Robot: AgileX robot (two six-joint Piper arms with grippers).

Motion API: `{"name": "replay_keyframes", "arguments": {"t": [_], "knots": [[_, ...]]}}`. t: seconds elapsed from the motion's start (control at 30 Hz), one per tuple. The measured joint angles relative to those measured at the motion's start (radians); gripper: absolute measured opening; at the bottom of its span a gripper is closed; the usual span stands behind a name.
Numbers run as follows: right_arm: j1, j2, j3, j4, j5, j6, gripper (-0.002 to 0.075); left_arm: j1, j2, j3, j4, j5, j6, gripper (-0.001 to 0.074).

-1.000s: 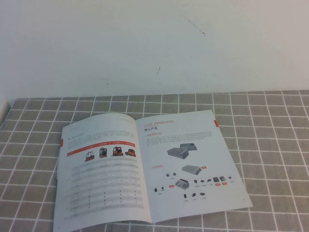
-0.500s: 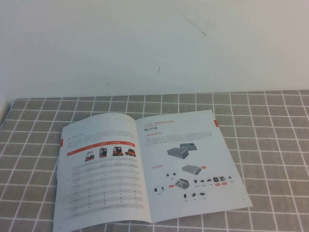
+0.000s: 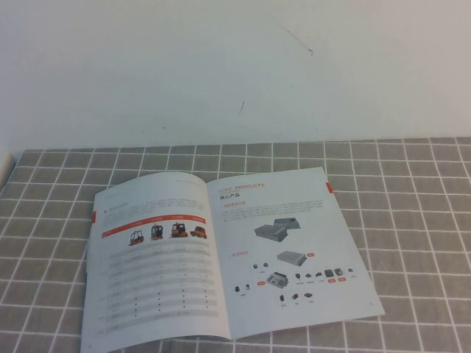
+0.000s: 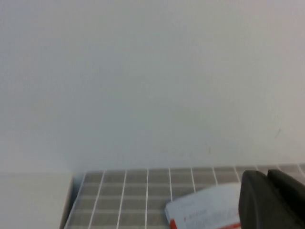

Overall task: Close book
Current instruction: 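Close the open booklet and leave it lying on the table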

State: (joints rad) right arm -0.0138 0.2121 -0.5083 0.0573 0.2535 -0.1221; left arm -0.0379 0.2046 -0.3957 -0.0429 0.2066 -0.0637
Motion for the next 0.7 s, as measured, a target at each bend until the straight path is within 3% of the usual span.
{"name": "replay_keyframes", "arguments": {"t": [0.13, 0.27, 0.5, 0.6, 0.7], "knots": [[0.000, 0.199, -0.135, 0.036, 0.193, -0.062, -0.0003, 0.000, 0.181, -0.111, -0.004, 0.157, 0.021, -0.0003], [0.000, 0.424, -0.231, 0.157, 0.321, -0.253, -0.0003, 0.002, 0.358, -0.193, -0.080, 0.254, 0.064, -0.0003], [0.015, 0.848, -0.275, 0.616, 0.253, -0.761, -0.0003, 0.002, 0.645, -0.284, -0.318, 0.340, 0.244, -0.0003], [0.063, 1.027, -0.287, 0.814, 0.210, -0.953, -0.0003, 0.002, 0.764, -0.308, -0.446, 0.352, 0.360, -0.0003], [0.144, 1.178, -0.314, 0.908, 0.154, -1.063, -0.0003, 0.002, 0.873, -0.320, -0.552, 0.345, 0.480, -0.0004]]}}
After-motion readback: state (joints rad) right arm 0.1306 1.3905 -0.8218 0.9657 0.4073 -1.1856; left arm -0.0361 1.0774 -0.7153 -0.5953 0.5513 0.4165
